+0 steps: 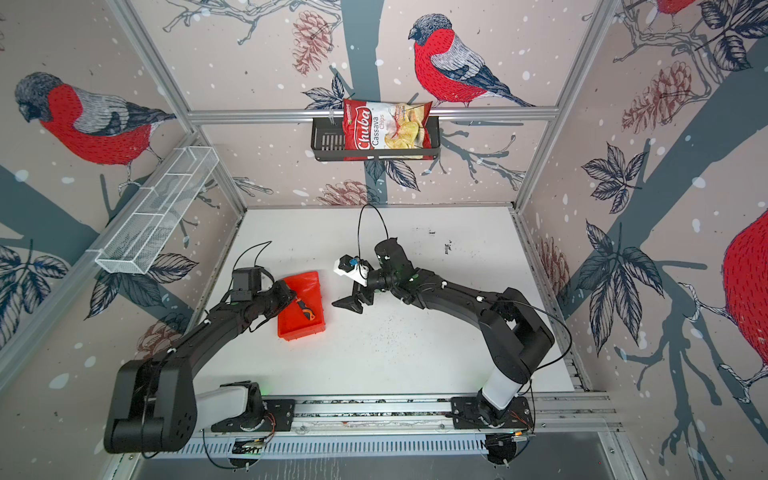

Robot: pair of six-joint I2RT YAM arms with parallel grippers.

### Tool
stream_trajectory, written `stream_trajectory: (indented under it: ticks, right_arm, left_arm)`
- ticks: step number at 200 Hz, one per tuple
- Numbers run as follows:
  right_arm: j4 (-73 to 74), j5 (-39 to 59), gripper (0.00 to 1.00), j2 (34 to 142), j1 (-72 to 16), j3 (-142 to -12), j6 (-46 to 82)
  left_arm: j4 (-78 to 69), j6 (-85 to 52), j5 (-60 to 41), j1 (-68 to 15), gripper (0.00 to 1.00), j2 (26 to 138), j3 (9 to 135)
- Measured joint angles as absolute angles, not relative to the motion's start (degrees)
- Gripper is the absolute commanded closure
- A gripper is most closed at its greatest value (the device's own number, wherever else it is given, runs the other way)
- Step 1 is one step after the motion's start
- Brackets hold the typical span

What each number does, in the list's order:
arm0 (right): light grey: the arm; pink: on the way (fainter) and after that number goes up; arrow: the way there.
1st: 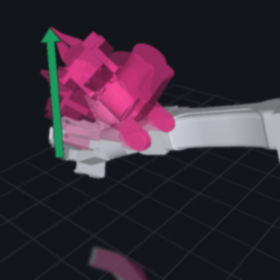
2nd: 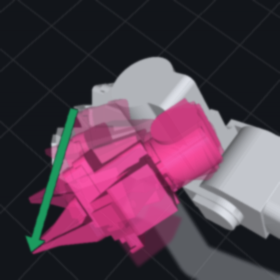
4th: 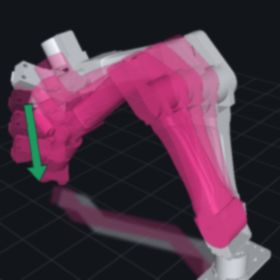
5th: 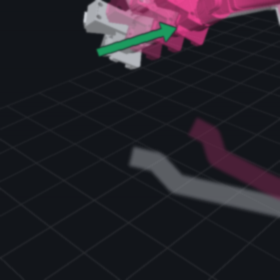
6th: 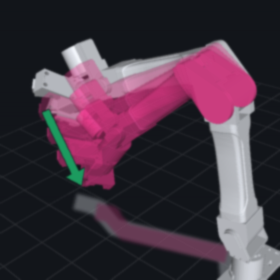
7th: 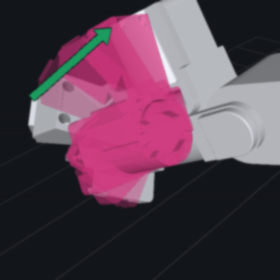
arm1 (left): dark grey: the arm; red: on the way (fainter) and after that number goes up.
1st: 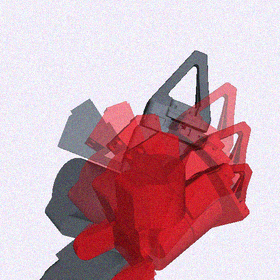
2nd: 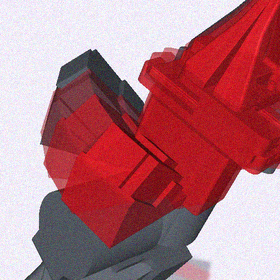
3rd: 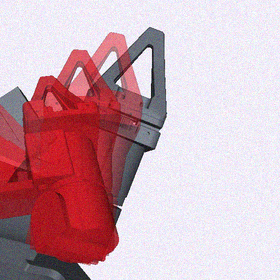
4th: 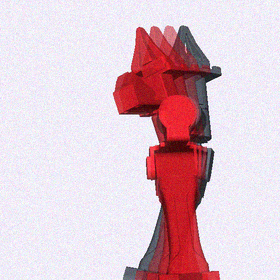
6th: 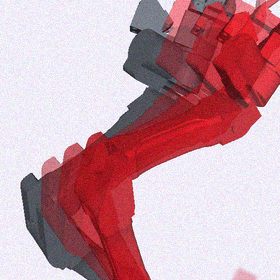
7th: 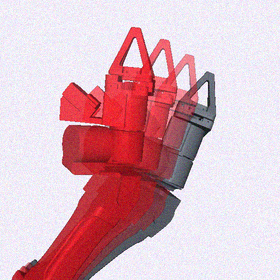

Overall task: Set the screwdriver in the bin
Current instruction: 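Lower the screwdriver into the red bin and open the left gripper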

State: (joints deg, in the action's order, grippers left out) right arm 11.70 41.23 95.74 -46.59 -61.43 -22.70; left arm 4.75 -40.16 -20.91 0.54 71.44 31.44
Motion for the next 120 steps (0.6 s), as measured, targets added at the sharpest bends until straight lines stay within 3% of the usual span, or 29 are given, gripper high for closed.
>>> stream_trajectory:
  ticks: [27,80,120]
  right_arm:
    - [11.7,41.5,0.0,95.9,-46.6,-61.6,-22.7]
    - [11.8,41.8,0.0,96.0,-45.7,-61.4,-22.5]
    - [12.0,42.1,0.0,95.9,-44.8,-61.0,-22.3]
  left_arm:
    - [3.7,-40.6,-20.9,0.3,0.99,72.9,31.4]
    - [3.2,-40.7,-20.8,0.2,0.74,73.5,32.0]
    - [3.8,-40.4,-19.4,0.2,0.65,72.0,33.1]
